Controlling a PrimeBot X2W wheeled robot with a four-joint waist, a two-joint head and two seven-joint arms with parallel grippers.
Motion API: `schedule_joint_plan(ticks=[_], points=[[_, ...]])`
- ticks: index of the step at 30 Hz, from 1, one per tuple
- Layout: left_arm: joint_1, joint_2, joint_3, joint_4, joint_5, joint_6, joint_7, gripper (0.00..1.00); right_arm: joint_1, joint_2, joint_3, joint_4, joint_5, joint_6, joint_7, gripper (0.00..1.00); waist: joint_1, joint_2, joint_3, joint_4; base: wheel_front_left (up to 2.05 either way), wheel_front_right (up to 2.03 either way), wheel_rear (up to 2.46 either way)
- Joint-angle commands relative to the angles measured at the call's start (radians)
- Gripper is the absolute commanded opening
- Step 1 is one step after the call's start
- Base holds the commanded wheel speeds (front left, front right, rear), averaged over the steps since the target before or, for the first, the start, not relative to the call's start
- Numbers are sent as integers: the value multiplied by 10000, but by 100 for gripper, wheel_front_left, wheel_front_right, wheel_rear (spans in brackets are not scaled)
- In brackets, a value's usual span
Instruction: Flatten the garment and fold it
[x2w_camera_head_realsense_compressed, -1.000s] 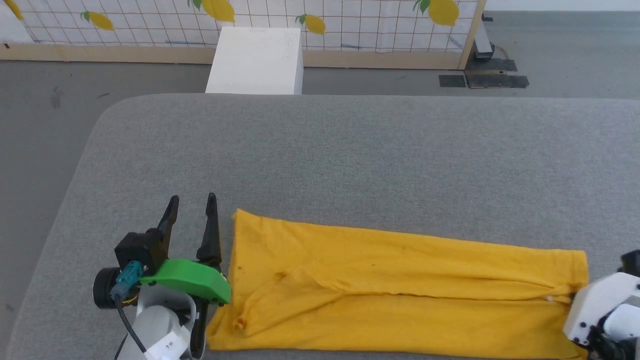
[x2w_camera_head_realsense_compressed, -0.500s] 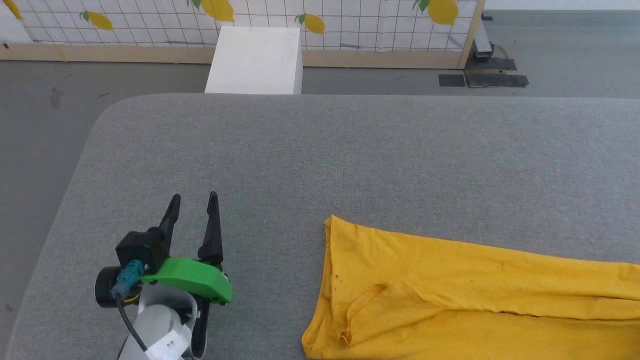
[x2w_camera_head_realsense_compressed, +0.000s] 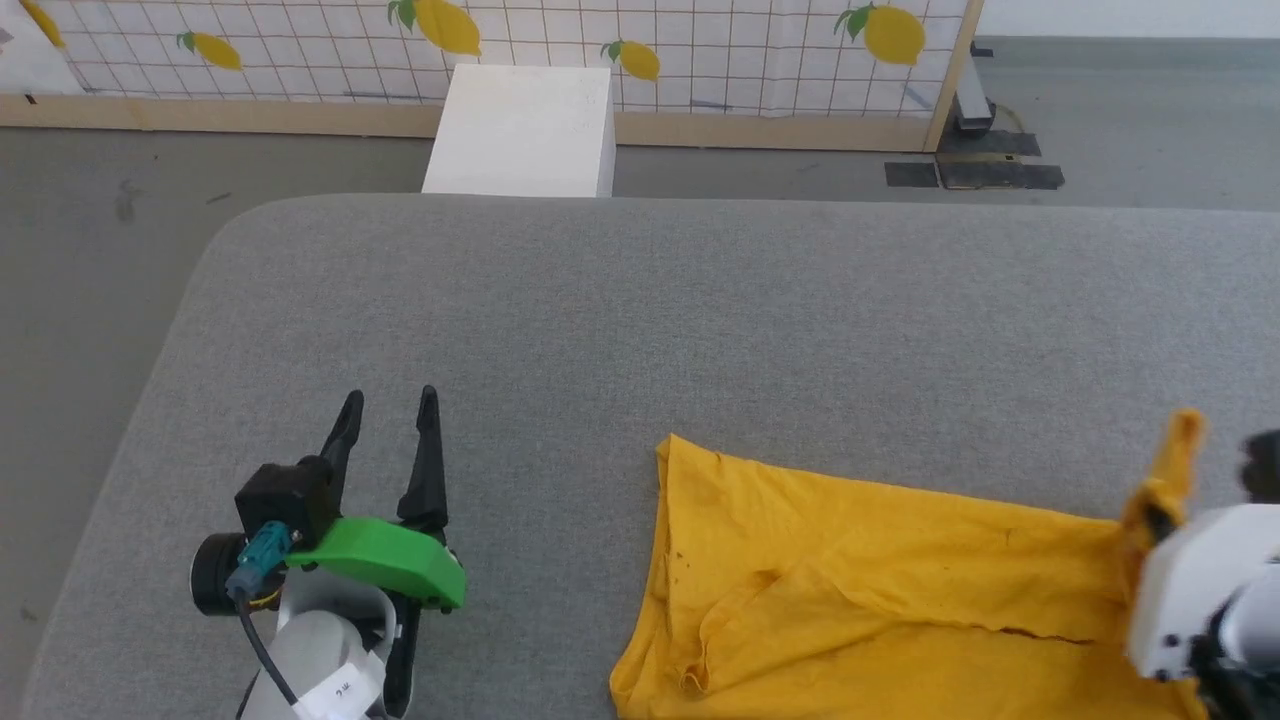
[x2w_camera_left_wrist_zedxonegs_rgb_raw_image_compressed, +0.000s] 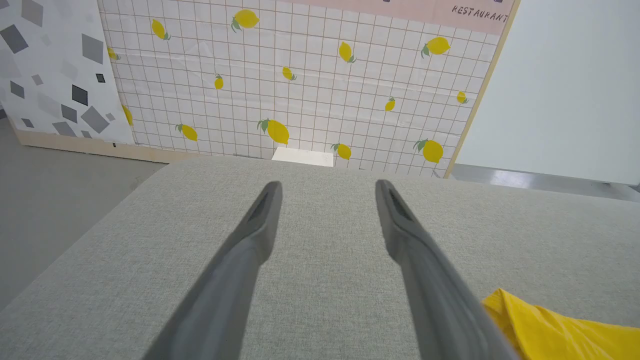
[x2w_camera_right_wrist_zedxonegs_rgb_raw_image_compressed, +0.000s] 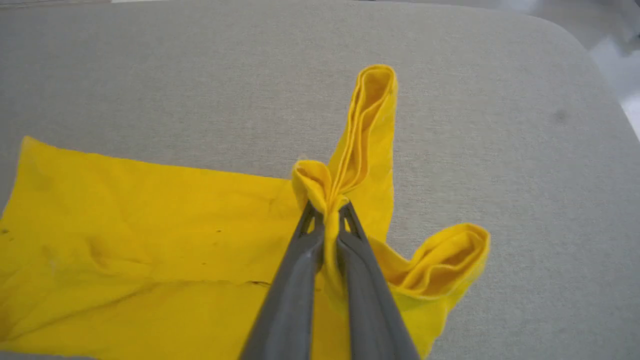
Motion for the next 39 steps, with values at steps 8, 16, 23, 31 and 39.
schedule_joint_plan(ticks=[8,16,23,31,39], points=[[-217,-126,54,29,62,-148,-47,100,-449,13,3812,-979,401,-15,254,0,0,-1,194,172,0,0,0],[-430,-201,-68,80,85,-239,-47,100,-1897,49,5989,1948,826,-15,-863,0,0,-1,472,597,0,0,0],[-551,-240,-59,113,95,-271,-47,100,-2890,53,6860,4530,1600,-15,-1497,0,0,-1,665,799,0,0,0],[-521,-264,16,184,135,-270,-47,100,-3433,54,7328,5865,2767,-15,-2088,100,0,-1,570,696,0,0,0],[-321,-275,98,183,156,-272,-47,100,-3342,54,6883,3985,3990,-15,-5037,100,0,-1,229,438,0,0,0]])
